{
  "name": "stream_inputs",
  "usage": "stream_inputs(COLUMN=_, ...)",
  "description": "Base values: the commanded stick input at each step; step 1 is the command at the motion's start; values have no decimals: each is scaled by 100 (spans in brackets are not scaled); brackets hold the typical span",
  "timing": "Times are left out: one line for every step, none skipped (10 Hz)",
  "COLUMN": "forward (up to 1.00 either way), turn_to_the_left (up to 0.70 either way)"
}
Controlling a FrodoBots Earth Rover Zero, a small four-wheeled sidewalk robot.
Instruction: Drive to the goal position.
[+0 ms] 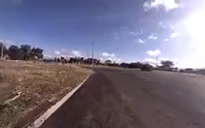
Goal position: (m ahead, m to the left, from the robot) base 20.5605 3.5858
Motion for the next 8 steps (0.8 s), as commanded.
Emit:
stream_inputs(forward=45, turn_to_the_left=0)
stream_inputs(forward=45, turn_to_the_left=0)
stream_inputs(forward=45, turn_to_the_left=0)
stream_inputs(forward=45, turn_to_the_left=0)
stream_inputs(forward=45, turn_to_the_left=0)
stream_inputs(forward=45, turn_to_the_left=0)
stream_inputs(forward=45, turn_to_the_left=0)
stream_inputs(forward=45, turn_to_the_left=0)
